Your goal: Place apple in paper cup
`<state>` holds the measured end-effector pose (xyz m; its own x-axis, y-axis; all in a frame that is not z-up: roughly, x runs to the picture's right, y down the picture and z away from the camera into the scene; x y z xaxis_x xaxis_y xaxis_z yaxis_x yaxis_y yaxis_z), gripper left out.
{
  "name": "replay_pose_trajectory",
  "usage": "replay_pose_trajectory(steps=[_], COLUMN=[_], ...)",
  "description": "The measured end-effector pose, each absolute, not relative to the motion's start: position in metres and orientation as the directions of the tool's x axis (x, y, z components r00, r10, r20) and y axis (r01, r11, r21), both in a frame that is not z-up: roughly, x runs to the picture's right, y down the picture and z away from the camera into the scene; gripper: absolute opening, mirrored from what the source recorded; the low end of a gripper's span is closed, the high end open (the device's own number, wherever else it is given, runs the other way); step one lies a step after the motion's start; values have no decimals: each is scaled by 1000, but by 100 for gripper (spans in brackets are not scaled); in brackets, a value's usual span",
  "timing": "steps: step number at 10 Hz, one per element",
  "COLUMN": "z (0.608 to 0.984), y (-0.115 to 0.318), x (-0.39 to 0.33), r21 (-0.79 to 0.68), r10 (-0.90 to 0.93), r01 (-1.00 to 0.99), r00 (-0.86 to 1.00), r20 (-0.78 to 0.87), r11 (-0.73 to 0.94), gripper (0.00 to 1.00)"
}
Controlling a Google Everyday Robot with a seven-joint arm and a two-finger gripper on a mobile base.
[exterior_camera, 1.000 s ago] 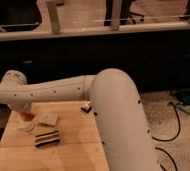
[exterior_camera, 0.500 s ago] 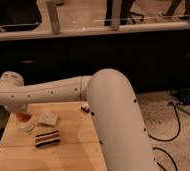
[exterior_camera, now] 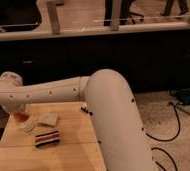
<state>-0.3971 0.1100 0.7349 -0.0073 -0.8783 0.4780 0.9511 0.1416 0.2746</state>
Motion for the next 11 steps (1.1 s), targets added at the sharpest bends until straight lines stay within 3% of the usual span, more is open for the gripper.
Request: replay_pose_trajectory(steps=[4, 6, 11], z=[733, 733, 732], y=[111, 111, 113], x=[-409, -412, -420], r21=[316, 333, 376], r10=[-878, -877, -874], r01=[940, 935, 919], r00=[-43, -54, -84], r20=[477, 478, 479], r11=[126, 124, 118], gripper=[35, 28, 28])
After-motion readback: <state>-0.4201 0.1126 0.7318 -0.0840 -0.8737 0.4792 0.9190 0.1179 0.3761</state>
